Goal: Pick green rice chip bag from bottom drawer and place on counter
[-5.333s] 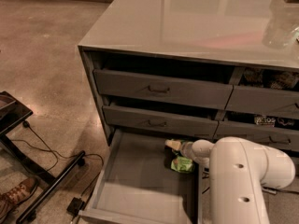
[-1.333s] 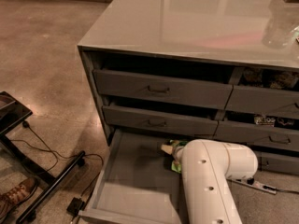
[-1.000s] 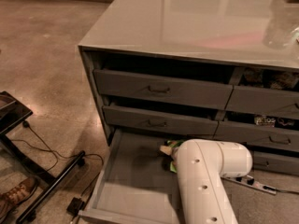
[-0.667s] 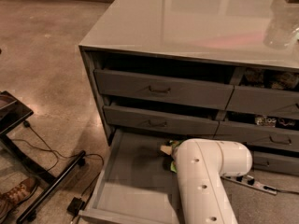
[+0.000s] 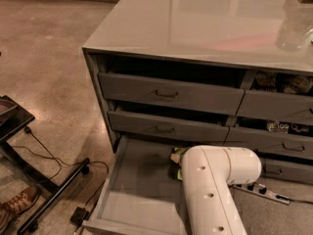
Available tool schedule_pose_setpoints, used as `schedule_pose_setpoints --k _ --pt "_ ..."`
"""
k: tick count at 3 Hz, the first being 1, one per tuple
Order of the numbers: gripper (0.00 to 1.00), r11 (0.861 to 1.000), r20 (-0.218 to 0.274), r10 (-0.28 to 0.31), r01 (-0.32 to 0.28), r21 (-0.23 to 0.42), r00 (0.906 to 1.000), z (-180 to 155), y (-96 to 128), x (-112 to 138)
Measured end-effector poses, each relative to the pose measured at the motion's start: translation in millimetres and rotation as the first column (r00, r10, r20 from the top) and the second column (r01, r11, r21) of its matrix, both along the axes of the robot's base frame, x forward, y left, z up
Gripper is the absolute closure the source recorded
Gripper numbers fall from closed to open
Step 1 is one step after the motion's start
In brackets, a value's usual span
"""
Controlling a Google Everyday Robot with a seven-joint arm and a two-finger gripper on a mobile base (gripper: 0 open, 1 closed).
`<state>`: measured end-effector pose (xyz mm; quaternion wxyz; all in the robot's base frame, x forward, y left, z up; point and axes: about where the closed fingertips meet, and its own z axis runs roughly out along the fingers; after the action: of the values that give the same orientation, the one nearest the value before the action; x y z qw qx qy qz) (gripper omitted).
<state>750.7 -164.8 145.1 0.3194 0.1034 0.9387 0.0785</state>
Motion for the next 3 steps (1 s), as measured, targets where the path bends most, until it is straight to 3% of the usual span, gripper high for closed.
schedule_pose_setpoints --k 3 --pt "0.9 1.0 0.0 0.0 0.0 0.0 1.0 0.0 0.0 0.0"
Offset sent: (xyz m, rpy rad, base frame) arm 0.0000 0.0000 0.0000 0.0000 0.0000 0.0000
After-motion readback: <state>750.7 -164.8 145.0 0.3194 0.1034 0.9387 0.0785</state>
